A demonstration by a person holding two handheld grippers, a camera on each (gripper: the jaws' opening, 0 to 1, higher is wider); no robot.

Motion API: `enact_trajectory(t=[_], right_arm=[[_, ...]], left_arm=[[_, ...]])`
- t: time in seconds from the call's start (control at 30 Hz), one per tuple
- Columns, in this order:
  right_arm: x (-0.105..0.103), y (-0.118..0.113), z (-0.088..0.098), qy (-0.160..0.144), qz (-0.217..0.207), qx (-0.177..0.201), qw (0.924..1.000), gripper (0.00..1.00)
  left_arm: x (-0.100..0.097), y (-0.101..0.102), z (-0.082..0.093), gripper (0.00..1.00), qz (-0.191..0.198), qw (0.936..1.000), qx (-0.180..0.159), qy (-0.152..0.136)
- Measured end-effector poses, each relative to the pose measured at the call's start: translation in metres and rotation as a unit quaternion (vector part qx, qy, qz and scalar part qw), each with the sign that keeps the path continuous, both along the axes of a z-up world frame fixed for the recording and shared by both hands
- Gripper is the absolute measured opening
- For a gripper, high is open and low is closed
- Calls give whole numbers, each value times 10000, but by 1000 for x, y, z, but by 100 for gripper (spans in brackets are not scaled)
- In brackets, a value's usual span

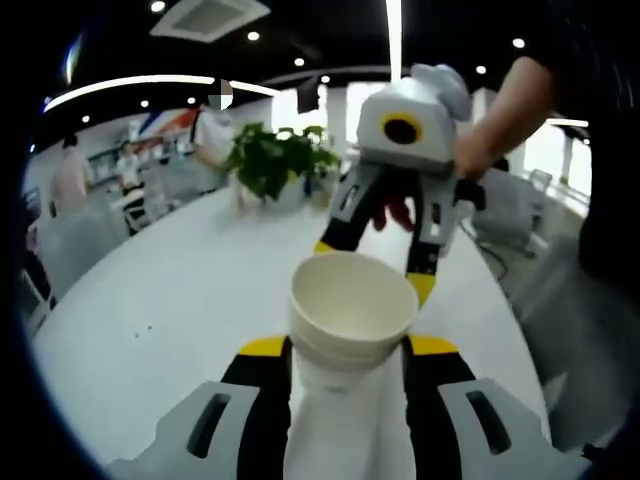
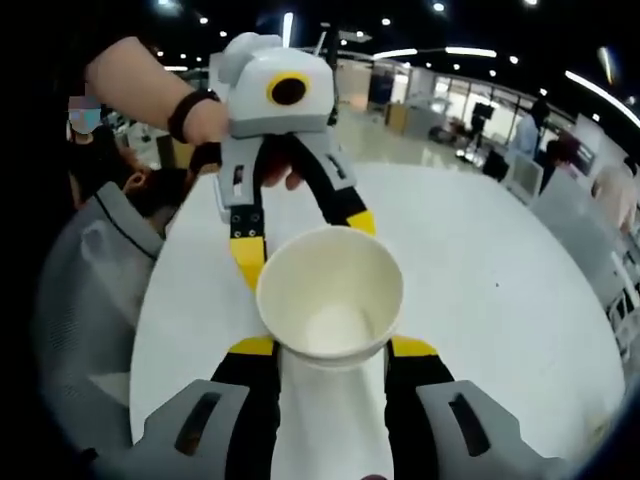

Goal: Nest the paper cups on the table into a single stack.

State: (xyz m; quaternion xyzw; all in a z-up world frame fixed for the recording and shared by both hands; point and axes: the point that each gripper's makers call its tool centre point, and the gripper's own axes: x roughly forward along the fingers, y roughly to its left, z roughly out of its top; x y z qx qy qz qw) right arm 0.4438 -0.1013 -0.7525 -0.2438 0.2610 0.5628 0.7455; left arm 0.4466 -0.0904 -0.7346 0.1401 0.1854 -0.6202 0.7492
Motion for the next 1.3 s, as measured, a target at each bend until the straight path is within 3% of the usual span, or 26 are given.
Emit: enact_trajectory(t=[0.67, 1.1, 1.3], right_arm=[[28, -10, -38, 320, -119, -60, 9994, 37], [34, -10, -36, 520, -377, 230, 9977, 38], [32, -11, -36, 522, -442, 260, 9973, 38]], left_arm=[[29, -10, -41, 42, -34, 9991, 161, 394], [37, -11, -43, 45, 244, 9978, -26, 614], [37, -8, -45, 51, 319, 9979, 73, 552]])
